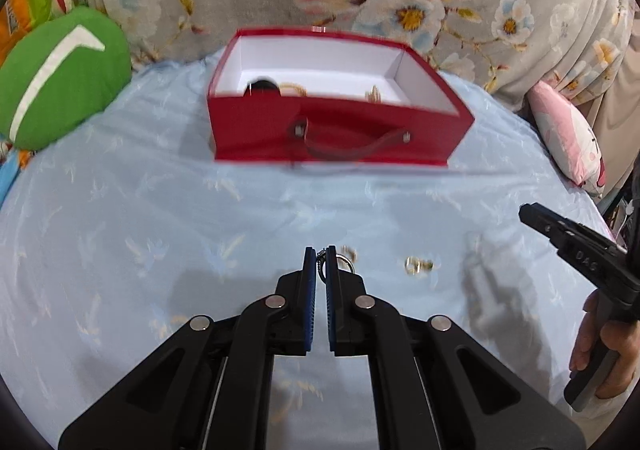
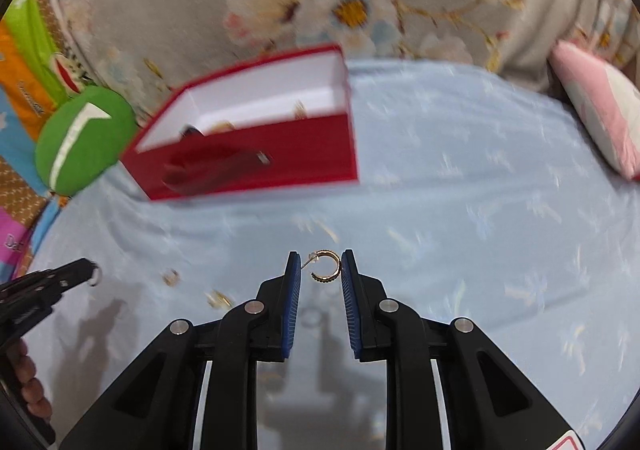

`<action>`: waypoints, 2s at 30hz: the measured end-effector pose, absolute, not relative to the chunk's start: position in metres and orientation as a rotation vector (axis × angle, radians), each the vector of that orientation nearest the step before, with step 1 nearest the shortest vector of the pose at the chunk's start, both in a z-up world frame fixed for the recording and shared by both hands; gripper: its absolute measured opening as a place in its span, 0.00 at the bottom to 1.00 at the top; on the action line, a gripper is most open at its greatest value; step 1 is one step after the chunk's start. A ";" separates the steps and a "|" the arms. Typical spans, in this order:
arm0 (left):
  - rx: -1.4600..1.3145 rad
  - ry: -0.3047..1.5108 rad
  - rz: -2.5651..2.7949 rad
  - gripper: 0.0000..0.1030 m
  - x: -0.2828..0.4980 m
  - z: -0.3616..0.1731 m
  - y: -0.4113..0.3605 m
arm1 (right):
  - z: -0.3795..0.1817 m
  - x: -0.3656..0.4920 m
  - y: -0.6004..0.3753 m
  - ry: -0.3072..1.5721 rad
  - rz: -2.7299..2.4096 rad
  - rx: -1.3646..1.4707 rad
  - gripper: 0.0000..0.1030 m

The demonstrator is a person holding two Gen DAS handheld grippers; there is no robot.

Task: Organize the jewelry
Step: 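Carry the ring and hoop earring over the red box and open both tools, then return to the sheet and grasp the small gold earring with the right tool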

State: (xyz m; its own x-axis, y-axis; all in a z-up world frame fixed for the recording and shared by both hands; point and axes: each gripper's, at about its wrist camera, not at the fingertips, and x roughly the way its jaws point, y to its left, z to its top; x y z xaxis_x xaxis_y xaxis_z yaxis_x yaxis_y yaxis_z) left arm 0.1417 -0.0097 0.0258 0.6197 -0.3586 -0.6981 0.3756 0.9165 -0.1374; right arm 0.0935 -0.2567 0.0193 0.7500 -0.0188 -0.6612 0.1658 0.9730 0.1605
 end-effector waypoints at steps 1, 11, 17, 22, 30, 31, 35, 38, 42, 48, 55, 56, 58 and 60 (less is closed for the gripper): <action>0.027 0.777 -0.421 0.04 0.146 0.033 -0.010 | 0.031 0.098 -0.254 0.693 -0.083 0.208 0.19; 0.083 0.561 -0.411 0.04 0.243 0.123 -0.050 | 0.116 0.202 -0.242 0.543 0.046 0.138 0.19; 0.098 0.570 -0.511 0.10 0.325 0.129 -0.100 | 0.105 0.291 -0.263 0.599 0.075 0.237 0.21; 0.088 0.623 -0.444 0.71 0.369 0.107 -0.118 | 0.100 0.311 -0.281 0.558 0.044 0.317 0.32; 0.124 0.620 -0.342 0.84 0.305 0.092 -0.062 | 0.078 0.233 -0.264 0.591 0.097 0.278 0.43; 0.142 0.619 -0.332 0.84 0.290 0.086 -0.053 | 0.071 0.221 -0.258 0.613 0.104 0.264 0.43; 0.182 0.698 -0.303 0.85 0.243 0.055 -0.029 | 0.029 0.167 -0.233 0.713 0.114 0.208 0.43; 0.199 0.753 -0.267 0.85 0.219 0.029 -0.018 | -0.004 0.140 -0.214 0.801 0.134 0.208 0.43; 0.171 0.809 -0.256 0.85 0.194 0.007 -0.008 | -0.028 0.130 -0.195 0.857 0.136 0.189 0.42; 0.098 0.869 -0.250 0.85 0.174 -0.014 0.005 | -0.044 0.132 -0.182 0.891 0.110 0.148 0.32; 0.108 0.888 -0.256 0.85 0.164 -0.025 0.004 | -0.053 0.133 -0.174 0.912 0.072 0.097 0.05; 0.110 0.889 -0.263 0.85 0.163 -0.026 0.002 | -0.054 0.132 -0.175 0.913 0.071 0.107 0.04; 0.120 0.895 -0.288 0.85 0.163 -0.027 -0.004 | -0.052 0.129 -0.181 0.909 0.060 0.125 0.04; 0.127 0.899 -0.310 0.84 0.162 -0.028 -0.011 | -0.048 0.125 -0.186 0.896 0.049 0.143 0.04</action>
